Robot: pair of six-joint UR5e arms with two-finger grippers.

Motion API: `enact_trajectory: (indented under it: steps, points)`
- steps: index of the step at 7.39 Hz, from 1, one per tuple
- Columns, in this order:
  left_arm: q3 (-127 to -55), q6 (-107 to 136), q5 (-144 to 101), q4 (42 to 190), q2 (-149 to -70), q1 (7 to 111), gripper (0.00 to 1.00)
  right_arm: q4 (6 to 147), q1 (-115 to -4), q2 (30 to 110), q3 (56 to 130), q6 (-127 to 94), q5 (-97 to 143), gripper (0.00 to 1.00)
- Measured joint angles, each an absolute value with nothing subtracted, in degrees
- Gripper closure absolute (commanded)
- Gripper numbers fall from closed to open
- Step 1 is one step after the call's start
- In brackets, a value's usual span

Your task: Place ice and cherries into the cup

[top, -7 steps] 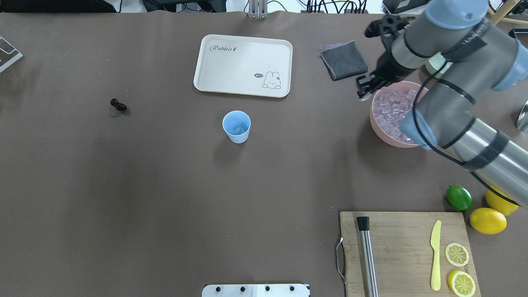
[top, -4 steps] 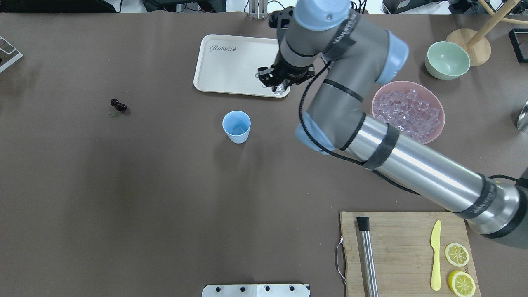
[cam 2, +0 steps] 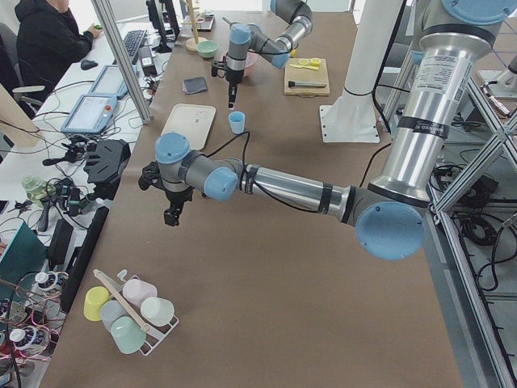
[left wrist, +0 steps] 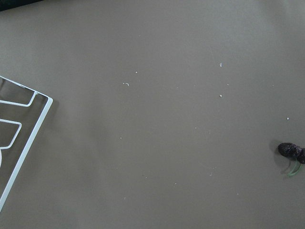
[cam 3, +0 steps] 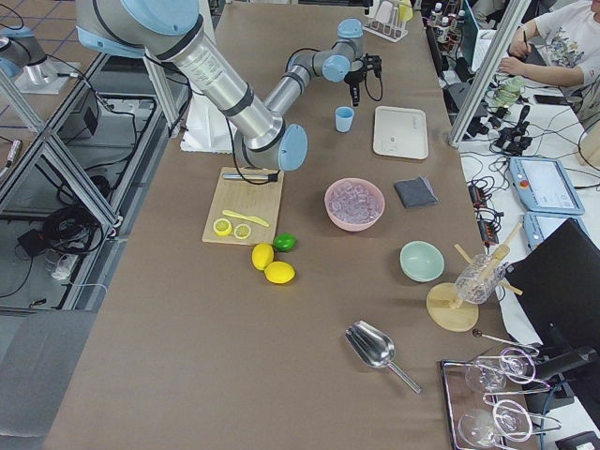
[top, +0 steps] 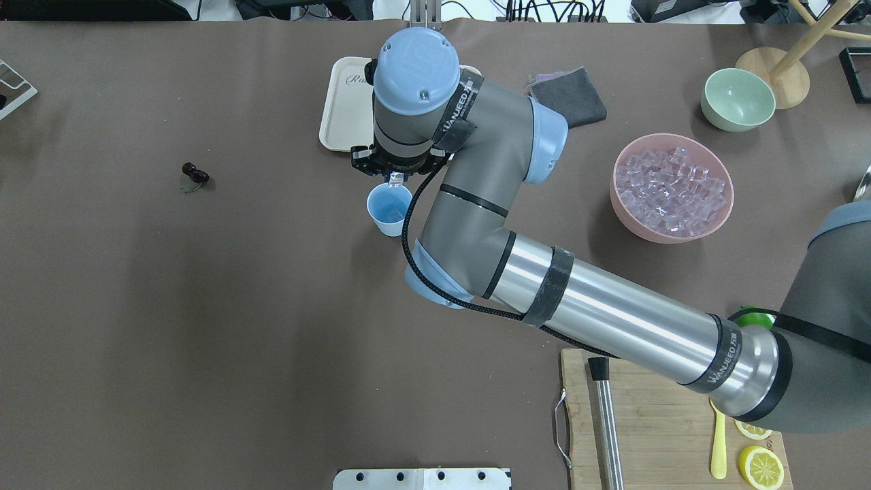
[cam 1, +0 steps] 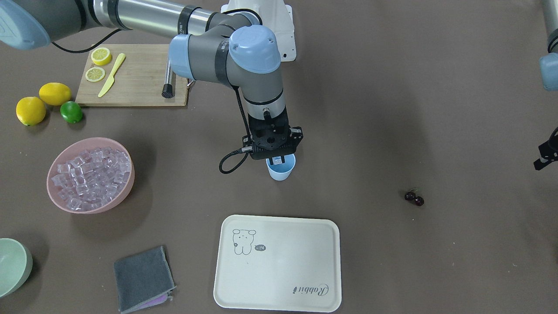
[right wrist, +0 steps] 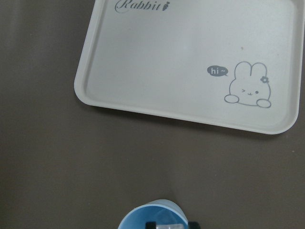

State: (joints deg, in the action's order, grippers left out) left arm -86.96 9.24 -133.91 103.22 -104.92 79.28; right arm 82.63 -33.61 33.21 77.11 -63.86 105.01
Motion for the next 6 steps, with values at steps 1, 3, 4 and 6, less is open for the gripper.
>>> enact_trajectory:
  steps: [1,3,4,6]
  points:
    - [-87.00,9.28,-133.95,103.25,-104.97,79.28,0.02,82.57,-32.54,33.22,76.79,-64.07,104.04,0.50]
    - [-87.23,9.31,-134.13,103.27,-104.98,79.28,0.02,82.34,-31.05,33.35,76.76,-65.66,102.36,0.00]
    - [-87.36,9.30,-134.18,103.27,-104.87,79.28,0.02,82.45,-31.31,33.34,77.00,-66.31,102.16,0.00]
    - [-87.75,9.29,-134.21,103.27,-104.59,79.28,0.02,83.02,-36.59,34.68,77.90,-65.43,106.18,0.00]
